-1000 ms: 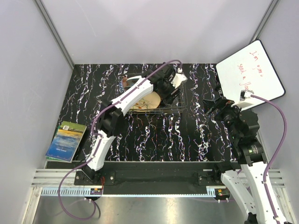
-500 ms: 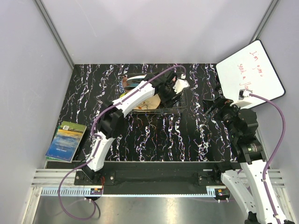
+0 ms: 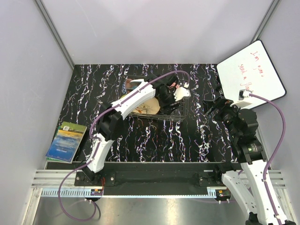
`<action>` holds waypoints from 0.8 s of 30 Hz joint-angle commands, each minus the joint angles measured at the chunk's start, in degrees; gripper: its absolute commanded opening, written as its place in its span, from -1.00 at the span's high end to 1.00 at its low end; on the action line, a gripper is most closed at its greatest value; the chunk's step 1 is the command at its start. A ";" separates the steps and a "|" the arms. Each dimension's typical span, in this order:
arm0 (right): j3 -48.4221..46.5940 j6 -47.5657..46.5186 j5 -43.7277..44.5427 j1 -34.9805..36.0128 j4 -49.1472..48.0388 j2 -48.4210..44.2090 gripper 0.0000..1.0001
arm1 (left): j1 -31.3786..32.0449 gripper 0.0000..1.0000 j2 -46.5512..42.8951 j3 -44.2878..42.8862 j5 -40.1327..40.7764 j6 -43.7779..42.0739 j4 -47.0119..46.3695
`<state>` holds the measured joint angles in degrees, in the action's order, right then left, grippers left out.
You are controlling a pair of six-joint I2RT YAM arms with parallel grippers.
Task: Load the mixed dishes into the dish rack
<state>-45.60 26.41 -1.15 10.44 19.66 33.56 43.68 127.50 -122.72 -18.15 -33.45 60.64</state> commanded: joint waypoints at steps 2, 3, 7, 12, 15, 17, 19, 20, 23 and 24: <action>0.60 0.48 -1.14 0.11 -1.38 -0.34 -0.91 | 2.90 1.00 -3.58 0.46 -6.81 -2.85 12.22; 0.60 0.48 -1.05 0.02 -1.29 -0.16 -0.90 | 2.81 1.00 -3.49 -0.41 -6.46 -2.85 12.31; 0.69 0.66 -1.14 0.02 -1.38 -0.25 -0.91 | 3.16 1.00 -3.05 -2.52 -3.31 -2.85 12.22; 0.78 0.39 -1.05 0.11 -1.47 -0.51 -0.90 | 4.31 1.00 -2.17 0.10 -0.66 -2.41 10.47; 1.13 0.22 -1.14 0.02 -1.47 -0.95 -0.89 | 4.48 0.96 -2.08 1.51 -0.30 0.49 7.83; 1.39 0.22 -1.23 0.02 -1.47 -1.13 -0.89 | 4.75 0.59 -1.82 1.69 0.22 1.89 6.25; 1.66 0.22 -1.31 0.02 -1.38 -1.22 -0.89 | 4.83 0.47 -1.73 1.69 0.84 2.86 5.45; 1.66 0.22 -1.31 0.02 -1.38 -1.30 -0.89 | 4.83 0.35 -1.82 1.78 0.92 3.04 4.93; 1.66 0.04 -1.40 0.02 -1.38 -1.39 -0.89 | 5.18 0.01 -1.47 2.48 3.03 3.22 4.14; 1.57 0.04 -1.31 -0.06 -1.38 -1.39 -0.89 | 5.27 -0.10 -1.47 2.74 3.38 3.04 4.22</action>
<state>-43.88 26.76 -1.63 10.44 19.66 32.64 47.64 126.56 -121.95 -16.14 -32.08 63.42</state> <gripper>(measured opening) 0.949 0.701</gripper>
